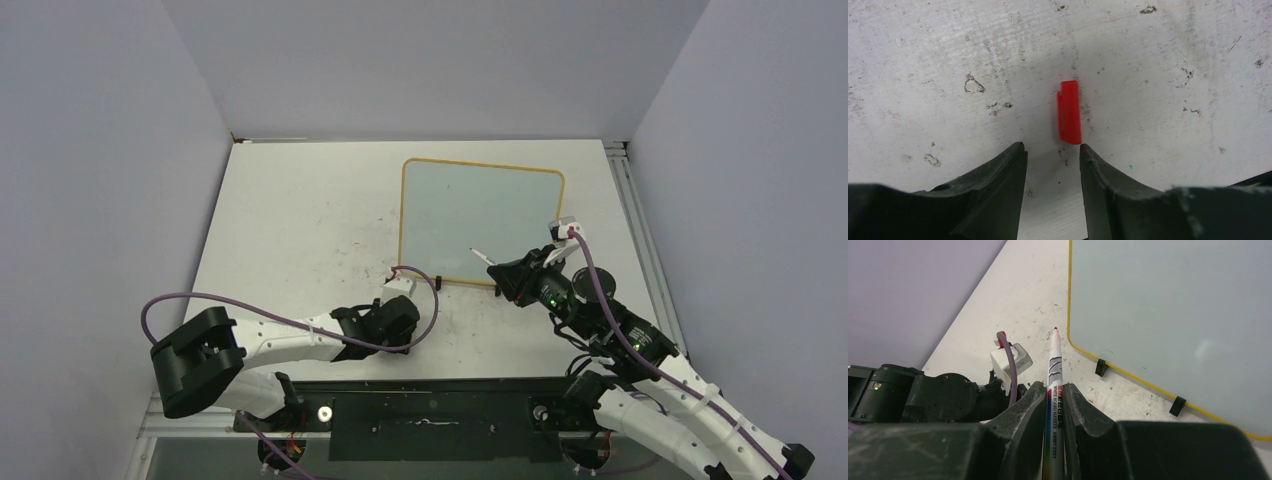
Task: Write a sentence on the whiteboard
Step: Place the pen cap at the center of the board, then write a sentence on the whiteboard.
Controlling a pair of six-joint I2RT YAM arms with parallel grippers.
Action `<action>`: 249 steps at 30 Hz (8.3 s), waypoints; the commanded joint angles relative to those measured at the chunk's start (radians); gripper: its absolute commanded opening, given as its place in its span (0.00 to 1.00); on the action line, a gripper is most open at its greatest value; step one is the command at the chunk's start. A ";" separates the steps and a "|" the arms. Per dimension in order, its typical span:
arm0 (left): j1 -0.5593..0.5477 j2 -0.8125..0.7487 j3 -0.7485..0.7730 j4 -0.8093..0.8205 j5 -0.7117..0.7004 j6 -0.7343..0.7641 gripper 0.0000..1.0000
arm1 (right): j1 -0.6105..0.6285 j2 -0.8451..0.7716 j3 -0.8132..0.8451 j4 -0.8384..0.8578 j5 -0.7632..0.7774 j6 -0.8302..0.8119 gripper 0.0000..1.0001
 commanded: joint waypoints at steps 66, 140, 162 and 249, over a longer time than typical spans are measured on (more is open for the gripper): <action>0.836 0.402 0.634 0.514 1.145 0.299 0.67 | 0.147 0.406 0.134 0.405 0.189 0.008 0.05; 0.797 0.202 0.359 0.615 1.182 0.215 0.63 | 0.159 0.260 0.124 0.263 0.101 -0.022 0.05; 0.798 0.203 0.384 0.519 1.163 0.272 0.41 | -0.001 0.495 0.145 0.454 -0.055 -0.107 0.05; 0.768 0.163 0.370 0.490 1.158 0.369 0.00 | 0.225 0.670 0.038 0.617 0.394 -0.184 0.05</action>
